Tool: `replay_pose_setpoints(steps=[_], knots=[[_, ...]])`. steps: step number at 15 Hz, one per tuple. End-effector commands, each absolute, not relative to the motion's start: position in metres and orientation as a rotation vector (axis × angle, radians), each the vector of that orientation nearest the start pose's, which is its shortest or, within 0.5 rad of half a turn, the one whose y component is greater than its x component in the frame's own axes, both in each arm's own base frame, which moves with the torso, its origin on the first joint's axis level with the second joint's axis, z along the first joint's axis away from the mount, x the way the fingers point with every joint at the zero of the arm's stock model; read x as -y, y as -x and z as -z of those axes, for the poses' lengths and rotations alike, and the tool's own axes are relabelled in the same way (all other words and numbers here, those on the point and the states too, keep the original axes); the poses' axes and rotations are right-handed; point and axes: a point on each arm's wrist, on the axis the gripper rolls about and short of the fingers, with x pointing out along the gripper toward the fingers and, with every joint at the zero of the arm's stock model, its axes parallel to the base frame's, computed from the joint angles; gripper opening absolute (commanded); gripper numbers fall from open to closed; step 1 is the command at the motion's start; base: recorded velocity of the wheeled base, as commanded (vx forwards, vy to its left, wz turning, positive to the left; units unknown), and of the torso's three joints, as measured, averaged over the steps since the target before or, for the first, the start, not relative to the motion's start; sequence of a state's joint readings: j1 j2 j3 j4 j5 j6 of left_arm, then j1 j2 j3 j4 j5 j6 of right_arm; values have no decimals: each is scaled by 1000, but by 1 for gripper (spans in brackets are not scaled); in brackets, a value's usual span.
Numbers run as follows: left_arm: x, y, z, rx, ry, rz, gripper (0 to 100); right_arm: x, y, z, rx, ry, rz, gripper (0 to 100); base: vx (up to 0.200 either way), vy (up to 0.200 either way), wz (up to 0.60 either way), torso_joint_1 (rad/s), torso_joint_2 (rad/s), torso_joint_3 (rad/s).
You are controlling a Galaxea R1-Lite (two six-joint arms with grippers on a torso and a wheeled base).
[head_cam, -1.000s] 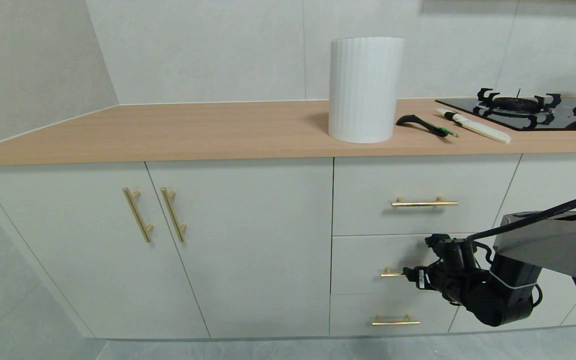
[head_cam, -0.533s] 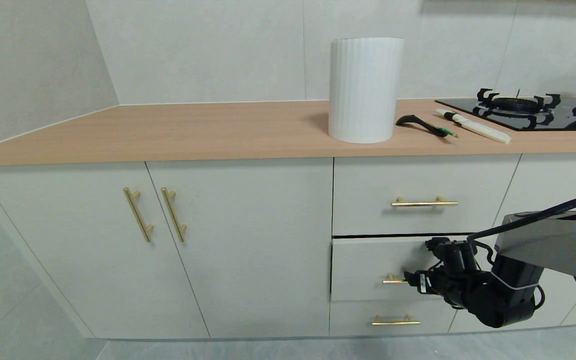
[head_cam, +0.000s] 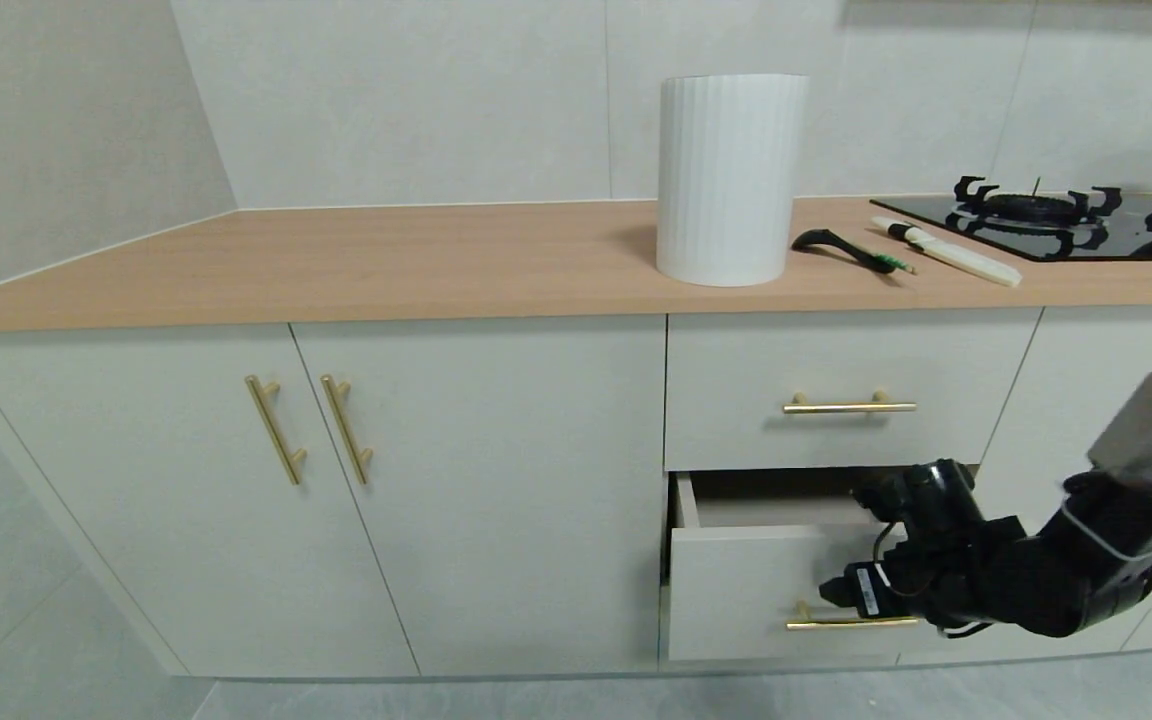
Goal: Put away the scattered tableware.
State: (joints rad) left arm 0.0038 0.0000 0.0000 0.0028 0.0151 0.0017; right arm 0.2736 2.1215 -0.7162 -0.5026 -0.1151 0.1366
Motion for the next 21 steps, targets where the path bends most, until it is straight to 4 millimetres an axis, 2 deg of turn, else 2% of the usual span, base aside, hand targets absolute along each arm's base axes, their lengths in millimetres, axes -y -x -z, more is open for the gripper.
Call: replay_pose_setpoints(steps=[1,2,3,6,8,12,18,21], knots=[[0,23,-75,-2,-2,-20,100,-92,-270,-113,-740,26,-183,100,0,0,0,0,0,0],[0,23,-75,-3,-2,-20,100,-92,-259,-134,-695,19,-200,100,0,0,0,0,0,0],[0,23,-75,-3,-2,-20,100,-93,-254,-142,-668,15,-212,100,0,0,0,0,0,0],[0,23,-75,-2,-2,-20,100,-96,-256,-138,-673,15,-214,100,0,0,0,0,0,0],[0,23,-75,-3,-2,-20,100,-101,-270,-117,-697,23,-204,100,0,0,0,0,0,0],[0,23,-75,-3,-2,-20,100,-109,-298,-74,-638,23,-143,100,0,0,0,0,0,0],[0,23,-75,-3,-2,-20,100,-107,-317,-39,-604,16,-96,100,0,0,0,0,0,0],[0,23,-75,-3,-2,-20,100,-105,-321,-32,-602,16,-87,100,0,0,0,0,0,0]])
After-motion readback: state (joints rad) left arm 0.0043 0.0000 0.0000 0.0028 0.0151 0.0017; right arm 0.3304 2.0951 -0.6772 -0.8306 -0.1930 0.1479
